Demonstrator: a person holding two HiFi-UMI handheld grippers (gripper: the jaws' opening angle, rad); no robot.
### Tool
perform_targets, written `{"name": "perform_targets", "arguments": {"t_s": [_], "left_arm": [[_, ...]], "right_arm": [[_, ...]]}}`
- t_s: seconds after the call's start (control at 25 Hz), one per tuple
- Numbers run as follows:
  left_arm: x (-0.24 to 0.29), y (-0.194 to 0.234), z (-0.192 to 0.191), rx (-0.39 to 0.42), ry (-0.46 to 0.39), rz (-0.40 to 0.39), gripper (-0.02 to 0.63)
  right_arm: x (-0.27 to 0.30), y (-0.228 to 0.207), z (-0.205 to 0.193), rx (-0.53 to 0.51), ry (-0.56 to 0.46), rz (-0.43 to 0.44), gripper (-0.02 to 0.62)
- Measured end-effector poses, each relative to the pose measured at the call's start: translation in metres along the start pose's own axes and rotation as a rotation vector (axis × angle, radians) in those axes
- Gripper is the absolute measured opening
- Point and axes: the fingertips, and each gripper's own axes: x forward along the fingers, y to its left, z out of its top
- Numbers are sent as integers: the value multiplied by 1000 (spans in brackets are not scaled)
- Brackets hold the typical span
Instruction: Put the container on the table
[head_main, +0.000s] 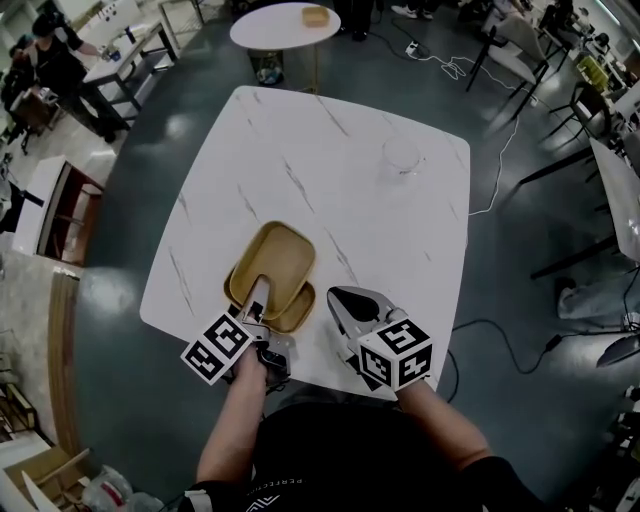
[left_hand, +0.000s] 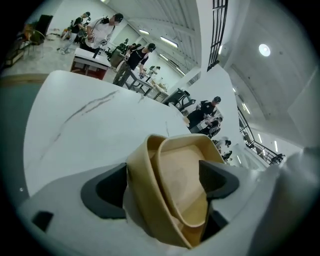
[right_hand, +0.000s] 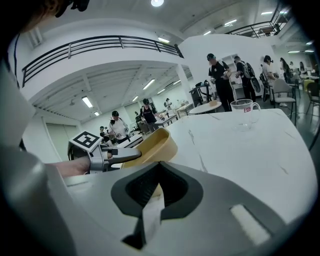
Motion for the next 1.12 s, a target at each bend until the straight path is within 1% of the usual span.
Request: {"name": "perform_targets", "arguments": {"t_s": [0.08,0.2,0.24,0.28,0.44,0.56,0.64,0.76,0.88,1.0,1.12], "left_arm": [[-3,1,0,48,-10,28,472],[-11,2,1,149,-29,71,524],[-13,3,1,163,-33,76,532],[-15,4,1,161,-37,77,535],[-24,10,-3,109,-45,61,535],[-35,9,-7,114,-58,46,535],[-43,5,-9,111,-65,21,530],[-55,-3,-13,91,-62,-32,486],[-72,-6,-11,117,-107,-37,428],[-93,-9,-9,155,-175,-40,309],[-114,-20,-14,172,-216,-88,172]], "right_arm": [[0,3,-1,-2,0,11,-2],[-4,8,-4,-6,2,25,-3],[-5,9,-5,-7,4,28,-2],[-6,10,-6,-8,5,30,-2],[-11,15,-10,-20,7,35,-2],[-19,17,-13,-30,0,34,-2],[-26,18,-16,-30,-3,33,-2],[-36,20,-23,-30,-2,34,-2],[-46,24,-29,-36,-5,38,-2],[-57,30,-34,-44,-10,47,-2],[-71,34,-39,-51,-17,50,-2]]}}
